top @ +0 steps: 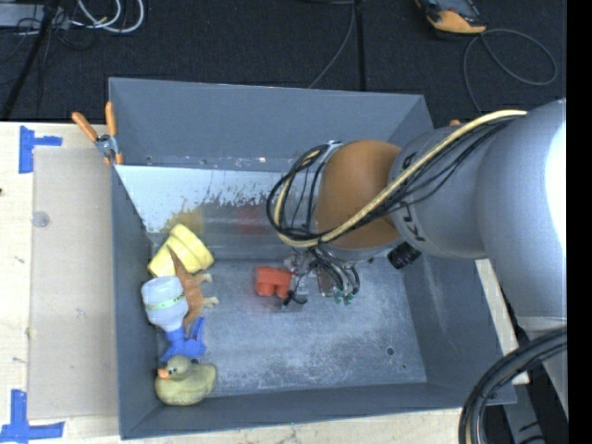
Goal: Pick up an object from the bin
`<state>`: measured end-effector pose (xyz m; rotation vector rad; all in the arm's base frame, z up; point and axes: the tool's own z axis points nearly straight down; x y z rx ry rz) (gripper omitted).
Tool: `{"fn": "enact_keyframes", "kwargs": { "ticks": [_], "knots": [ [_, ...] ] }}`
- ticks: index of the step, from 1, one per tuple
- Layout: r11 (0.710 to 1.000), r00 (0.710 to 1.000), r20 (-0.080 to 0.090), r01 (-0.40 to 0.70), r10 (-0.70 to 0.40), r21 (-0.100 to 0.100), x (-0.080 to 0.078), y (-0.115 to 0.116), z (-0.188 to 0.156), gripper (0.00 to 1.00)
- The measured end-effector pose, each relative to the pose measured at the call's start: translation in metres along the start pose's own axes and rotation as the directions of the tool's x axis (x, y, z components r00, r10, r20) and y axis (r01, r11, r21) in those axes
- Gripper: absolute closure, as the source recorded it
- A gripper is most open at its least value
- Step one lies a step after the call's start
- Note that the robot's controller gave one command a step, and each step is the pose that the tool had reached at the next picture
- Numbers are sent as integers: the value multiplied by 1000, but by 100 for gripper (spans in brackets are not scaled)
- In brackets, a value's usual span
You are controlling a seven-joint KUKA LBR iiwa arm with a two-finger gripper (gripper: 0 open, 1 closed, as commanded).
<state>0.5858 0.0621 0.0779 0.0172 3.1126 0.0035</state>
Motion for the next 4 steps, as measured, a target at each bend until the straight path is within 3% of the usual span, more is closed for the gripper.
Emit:
{"fn": "enact_keyframes", "kwargs": {
  "ticks": [1, 2, 3, 4],
  "knots": [
    [1000, 1000, 0, 0, 0, 0, 0, 0, 0, 100],
    [1000, 1000, 1, 8, -8, 0, -6, 0, -102, 100],
    [1000, 1000, 0, 8, -8, 0, -6, 0, -102, 100],
    [1000, 1000, 2, -28, 28, 0, -22, 1, -179, 100]
  ]
}}
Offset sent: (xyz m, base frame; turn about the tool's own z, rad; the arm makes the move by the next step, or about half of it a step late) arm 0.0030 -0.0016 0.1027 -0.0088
